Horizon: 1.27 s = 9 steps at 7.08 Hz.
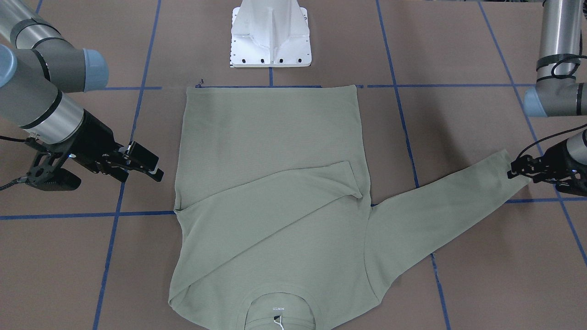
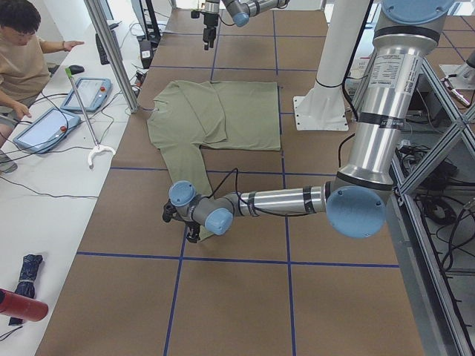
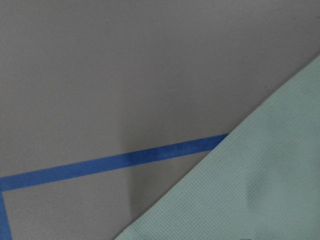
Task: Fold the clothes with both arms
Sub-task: 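Raise the right gripper away while the left gripper grasps the other cuff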
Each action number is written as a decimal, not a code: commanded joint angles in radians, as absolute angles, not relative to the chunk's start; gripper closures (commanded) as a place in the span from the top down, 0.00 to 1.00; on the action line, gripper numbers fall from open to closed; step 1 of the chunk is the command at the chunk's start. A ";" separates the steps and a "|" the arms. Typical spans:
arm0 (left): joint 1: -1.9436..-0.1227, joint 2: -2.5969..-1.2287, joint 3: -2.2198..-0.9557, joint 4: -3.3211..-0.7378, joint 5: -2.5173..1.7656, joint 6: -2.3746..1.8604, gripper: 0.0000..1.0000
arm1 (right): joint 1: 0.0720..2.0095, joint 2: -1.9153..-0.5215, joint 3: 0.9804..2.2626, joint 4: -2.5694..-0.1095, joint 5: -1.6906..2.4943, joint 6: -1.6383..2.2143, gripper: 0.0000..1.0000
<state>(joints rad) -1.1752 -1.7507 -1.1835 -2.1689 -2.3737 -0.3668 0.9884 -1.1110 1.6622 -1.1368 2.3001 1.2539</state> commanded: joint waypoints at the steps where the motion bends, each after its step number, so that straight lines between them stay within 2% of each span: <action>1: -1.173 -1.752 -1.169 -2.174 -2.373 -0.371 0.76 | 0.989 -1.117 1.683 -1.138 2.298 1.255 0.99; 3: -1.173 -1.750 -1.167 -2.172 -2.373 -0.370 0.61 | 0.989 -1.117 1.683 -1.137 2.295 1.258 0.99; 4: -1.173 -1.749 -1.166 -2.172 -2.373 -0.368 0.41 | 0.989 -1.117 1.683 -1.137 2.295 1.261 0.99; 5: -1.177 -1.749 -1.179 -2.171 -2.381 -0.391 0.08 | 0.988 -1.111 1.684 -1.143 2.290 1.269 0.99; 6: -1.174 -1.753 -1.198 -2.160 -2.379 -0.425 0.00 | 0.986 -1.112 1.684 -1.146 2.283 1.270 0.99; 7: -1.175 -1.756 -1.209 -2.160 -2.382 -0.425 0.00 | 0.986 -1.120 1.695 -1.146 2.284 1.270 0.99; 9: -1.178 -1.755 -1.386 -2.041 -2.480 -0.434 0.00 | 0.997 -1.146 1.700 -1.140 2.308 1.252 0.99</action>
